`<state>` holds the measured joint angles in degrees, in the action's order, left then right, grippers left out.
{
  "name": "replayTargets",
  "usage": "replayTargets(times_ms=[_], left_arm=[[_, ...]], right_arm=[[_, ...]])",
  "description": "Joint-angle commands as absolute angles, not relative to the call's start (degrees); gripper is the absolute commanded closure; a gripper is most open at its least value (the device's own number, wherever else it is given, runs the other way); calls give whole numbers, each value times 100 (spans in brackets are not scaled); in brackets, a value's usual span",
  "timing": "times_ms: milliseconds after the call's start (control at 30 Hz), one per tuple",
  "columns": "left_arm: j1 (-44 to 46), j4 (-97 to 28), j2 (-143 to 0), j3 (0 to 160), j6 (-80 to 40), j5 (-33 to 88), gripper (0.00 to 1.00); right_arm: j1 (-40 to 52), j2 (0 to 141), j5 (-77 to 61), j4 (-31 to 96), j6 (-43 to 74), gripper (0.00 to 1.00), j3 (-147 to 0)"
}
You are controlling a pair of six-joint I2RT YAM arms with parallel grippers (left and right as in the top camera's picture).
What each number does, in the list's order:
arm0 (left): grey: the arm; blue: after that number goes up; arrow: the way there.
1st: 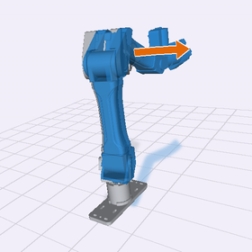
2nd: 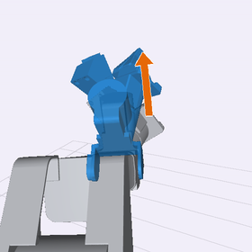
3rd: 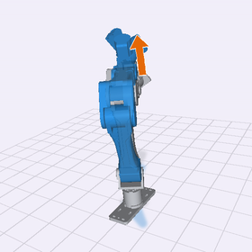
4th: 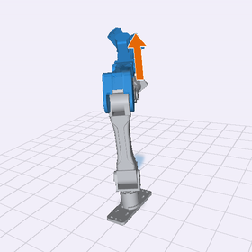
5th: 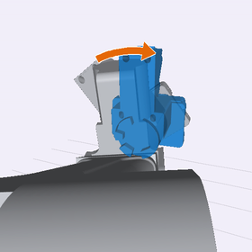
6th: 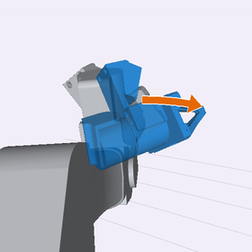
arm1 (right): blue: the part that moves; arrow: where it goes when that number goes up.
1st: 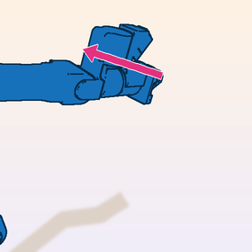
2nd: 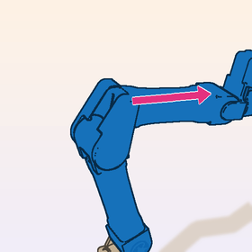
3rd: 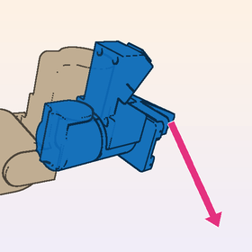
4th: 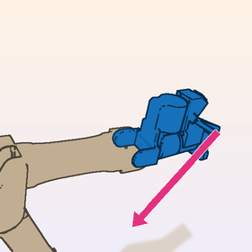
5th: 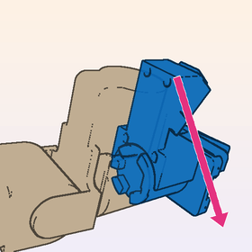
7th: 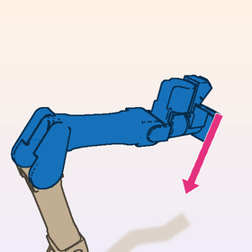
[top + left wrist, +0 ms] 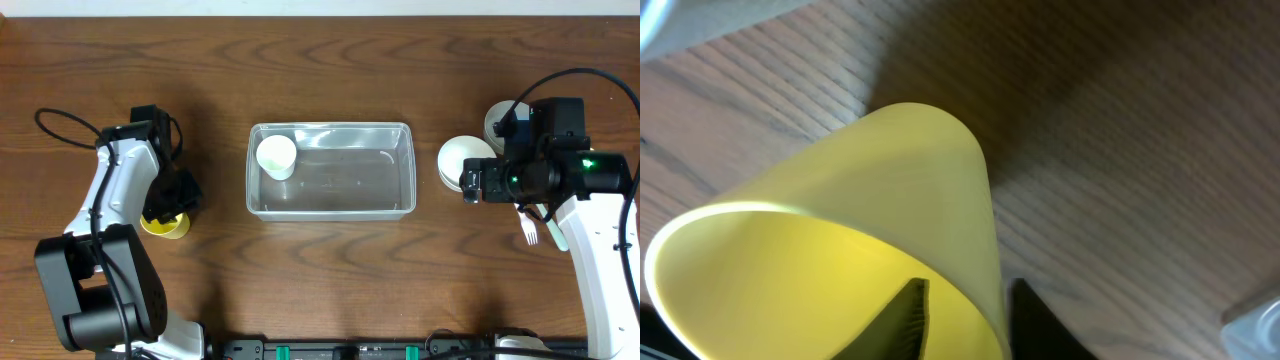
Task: Pack container
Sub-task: 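Return the left gripper to the yellow cup and grasp it, then place the yellow cup in the container beside the white cup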
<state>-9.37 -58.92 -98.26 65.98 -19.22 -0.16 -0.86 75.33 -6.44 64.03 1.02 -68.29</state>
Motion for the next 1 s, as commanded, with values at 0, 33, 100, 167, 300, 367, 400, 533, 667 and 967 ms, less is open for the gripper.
replayTargets(times_ms=[0, 33, 100, 167, 300, 367, 400, 533, 667, 967], left_arm=[[-969, -5922, -9870, 6569, -1868, -47, 80], [-969, -5922, -9870, 6569, -1868, -45, 81], [-969, -5922, -9870, 6569, -1865, -45, 88], [-969, -5922, -9870, 6569, -1865, -47, 90], [-969, -5922, -9870, 6569, -1865, -47, 94], [-967, -5922, -9870, 6569, -1868, -47, 94], [-967, -5922, -9870, 6569, -1868, -47, 94], [-967, -5927, -9867, 6571, -1868, -43, 94], [-906, -6121, -9751, 6737, -1863, -40, 94], [320, -7249, -8552, 8348, -1564, -38, 94]], right_arm=[[-158, 7529, -626, 6410, 80, 1, -6938], [-158, 7529, -626, 6410, 80, 1, -6938], [-158, 7529, -626, 6410, 80, 1, -6938], [-158, 7529, -626, 6407, 80, 1, -6938], [-158, 7529, -626, 6407, 80, 1, -6938], [-158, 7529, -626, 6407, 80, 1, -6938], [-158, 7529, -626, 6407, 80, 1, -6938], [-158, 7529, -626, 6407, 80, 1, -6938], [-158, 7529, -626, 6405, 80, 1, -6938], [-158, 7529, -626, 6383, 80, 1, -6938]])
